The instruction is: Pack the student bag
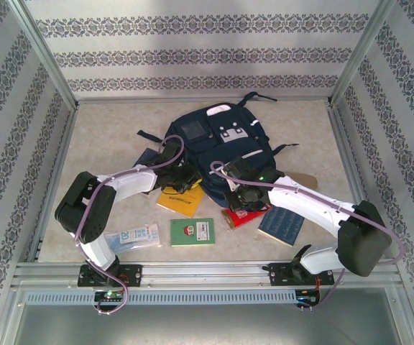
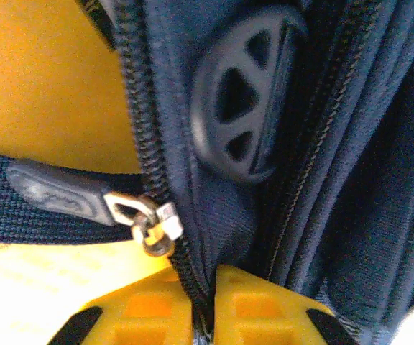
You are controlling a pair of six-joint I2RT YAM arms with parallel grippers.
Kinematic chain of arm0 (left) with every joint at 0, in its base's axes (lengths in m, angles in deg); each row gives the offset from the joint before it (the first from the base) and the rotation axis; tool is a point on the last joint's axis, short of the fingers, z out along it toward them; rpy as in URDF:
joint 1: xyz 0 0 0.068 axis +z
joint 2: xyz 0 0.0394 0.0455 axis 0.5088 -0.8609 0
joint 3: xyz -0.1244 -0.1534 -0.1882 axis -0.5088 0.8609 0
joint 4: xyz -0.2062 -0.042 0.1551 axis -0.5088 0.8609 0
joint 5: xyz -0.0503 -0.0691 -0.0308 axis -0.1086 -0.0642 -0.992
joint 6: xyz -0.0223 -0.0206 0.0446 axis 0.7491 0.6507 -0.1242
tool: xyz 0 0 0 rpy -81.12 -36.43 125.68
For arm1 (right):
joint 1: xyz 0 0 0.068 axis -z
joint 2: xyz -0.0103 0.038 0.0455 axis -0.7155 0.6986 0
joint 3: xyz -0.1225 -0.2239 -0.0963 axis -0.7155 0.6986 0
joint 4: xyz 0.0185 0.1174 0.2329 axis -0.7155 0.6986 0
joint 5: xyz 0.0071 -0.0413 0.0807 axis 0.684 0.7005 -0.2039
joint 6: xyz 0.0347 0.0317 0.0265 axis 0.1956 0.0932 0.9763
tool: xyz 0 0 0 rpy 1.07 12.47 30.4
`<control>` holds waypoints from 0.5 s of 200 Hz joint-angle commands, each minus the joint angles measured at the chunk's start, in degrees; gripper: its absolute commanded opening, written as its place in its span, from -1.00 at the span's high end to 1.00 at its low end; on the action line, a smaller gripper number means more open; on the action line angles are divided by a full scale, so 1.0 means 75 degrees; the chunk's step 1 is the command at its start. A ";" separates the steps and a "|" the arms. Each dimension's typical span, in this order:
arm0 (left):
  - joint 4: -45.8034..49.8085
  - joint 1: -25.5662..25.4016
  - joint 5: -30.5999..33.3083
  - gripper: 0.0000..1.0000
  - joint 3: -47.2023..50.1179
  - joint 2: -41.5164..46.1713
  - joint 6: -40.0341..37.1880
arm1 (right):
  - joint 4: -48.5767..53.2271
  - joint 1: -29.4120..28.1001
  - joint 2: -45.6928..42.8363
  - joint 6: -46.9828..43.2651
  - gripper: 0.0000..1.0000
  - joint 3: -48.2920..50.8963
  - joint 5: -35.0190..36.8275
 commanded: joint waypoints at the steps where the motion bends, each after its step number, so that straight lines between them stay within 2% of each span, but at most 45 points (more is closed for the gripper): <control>1: 0.0047 0.0184 0.0470 1.00 -0.0554 -0.0014 -0.0005 | 0.0325 -0.0009 -0.0209 0.0023 1.00 -0.0030 -0.0066; 38: 0.0727 0.0589 0.0912 1.00 -0.0682 0.0450 -0.0362 | 0.0682 0.0305 -0.0276 -0.0108 1.00 -0.0178 0.0105; 72: 0.0874 0.1267 0.0809 1.00 -0.0543 0.0708 -0.0452 | 0.0841 0.0852 -0.0342 -0.0262 1.00 -0.0225 0.0062; 100: 0.1272 0.1688 0.0657 1.00 -0.1031 0.0521 -0.0869 | 0.0989 0.1306 -0.0221 -0.0261 1.00 -0.0276 0.0402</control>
